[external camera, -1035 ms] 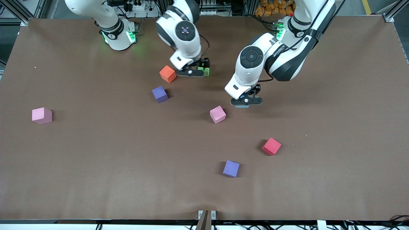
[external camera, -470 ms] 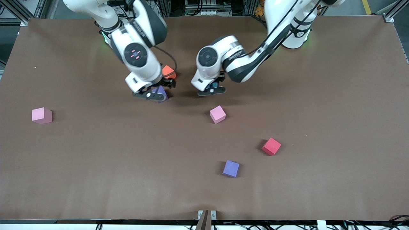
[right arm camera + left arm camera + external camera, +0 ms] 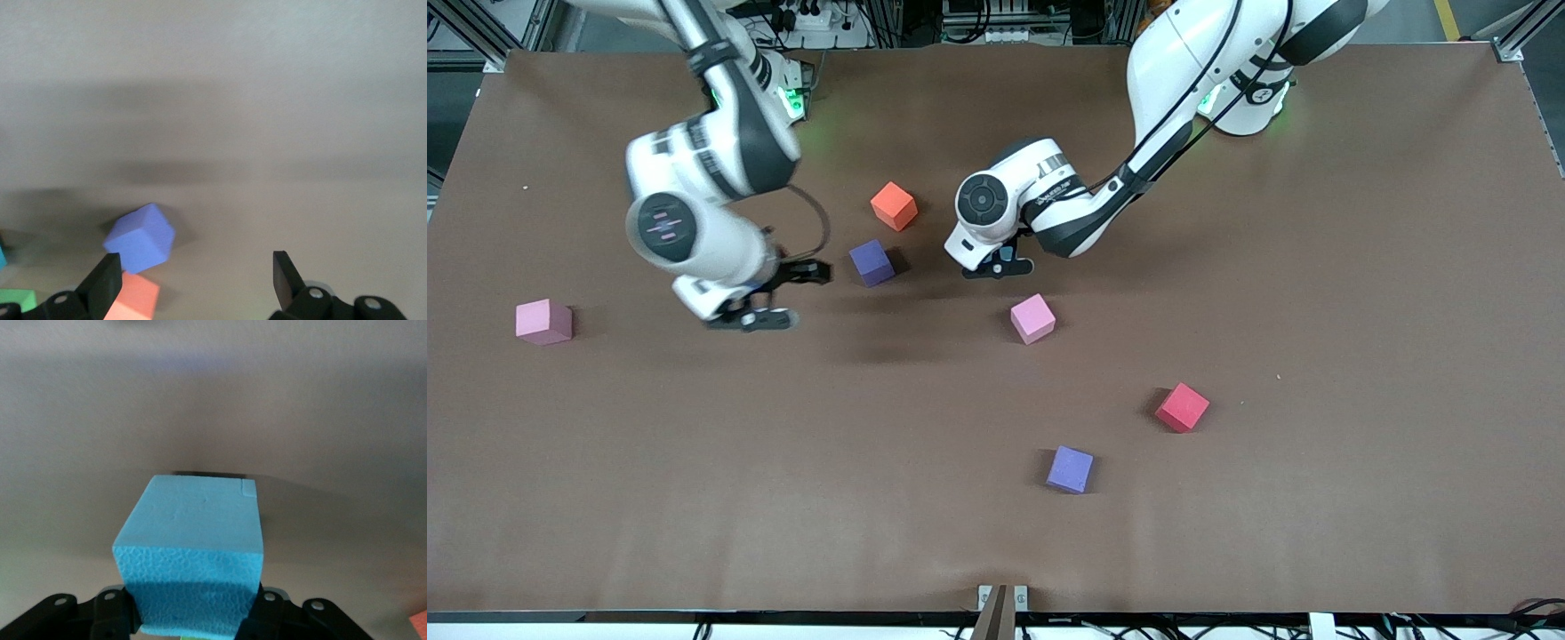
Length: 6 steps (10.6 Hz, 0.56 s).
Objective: Arrange blocks into number 1
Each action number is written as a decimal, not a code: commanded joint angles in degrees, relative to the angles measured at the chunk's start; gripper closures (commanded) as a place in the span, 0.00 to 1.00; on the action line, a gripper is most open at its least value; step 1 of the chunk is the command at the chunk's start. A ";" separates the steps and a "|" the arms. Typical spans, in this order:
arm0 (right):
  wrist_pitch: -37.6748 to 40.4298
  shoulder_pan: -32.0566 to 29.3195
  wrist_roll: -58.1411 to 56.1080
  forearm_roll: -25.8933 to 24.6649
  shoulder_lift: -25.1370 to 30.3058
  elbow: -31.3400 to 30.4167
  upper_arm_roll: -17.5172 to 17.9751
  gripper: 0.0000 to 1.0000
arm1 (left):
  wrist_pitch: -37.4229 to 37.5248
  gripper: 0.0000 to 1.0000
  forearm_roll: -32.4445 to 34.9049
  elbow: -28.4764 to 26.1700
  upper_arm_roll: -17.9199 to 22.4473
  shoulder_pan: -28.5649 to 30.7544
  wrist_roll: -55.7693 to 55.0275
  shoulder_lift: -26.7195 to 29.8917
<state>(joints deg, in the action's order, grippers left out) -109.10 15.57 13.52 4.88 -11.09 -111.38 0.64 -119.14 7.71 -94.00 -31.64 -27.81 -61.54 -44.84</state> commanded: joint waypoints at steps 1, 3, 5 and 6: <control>0.90 -1.67 -1.83 -2.67 0.01 2.30 1.03 0.00 | 1.28 1.00 -0.24 1.72 0.53 -1.63 1.07 -0.60; 0.81 -2.29 -2.62 -2.77 -0.07 3.18 1.03 0.00 | 1.28 1.00 -0.41 1.63 0.53 -2.33 1.42 -0.60; 0.73 -2.29 -2.62 -2.86 -0.42 3.36 1.03 0.00 | 1.28 1.00 -0.68 1.46 0.44 -2.95 1.42 -0.60; 0.73 -2.29 -2.62 -2.86 -0.69 3.36 1.03 0.00 | 1.28 1.00 -0.68 1.46 0.44 -3.30 1.42 -0.51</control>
<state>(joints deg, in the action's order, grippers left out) -109.09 14.34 11.58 2.99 -11.11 -108.94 0.77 -119.03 7.71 -93.77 -31.65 -30.12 -61.24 -45.11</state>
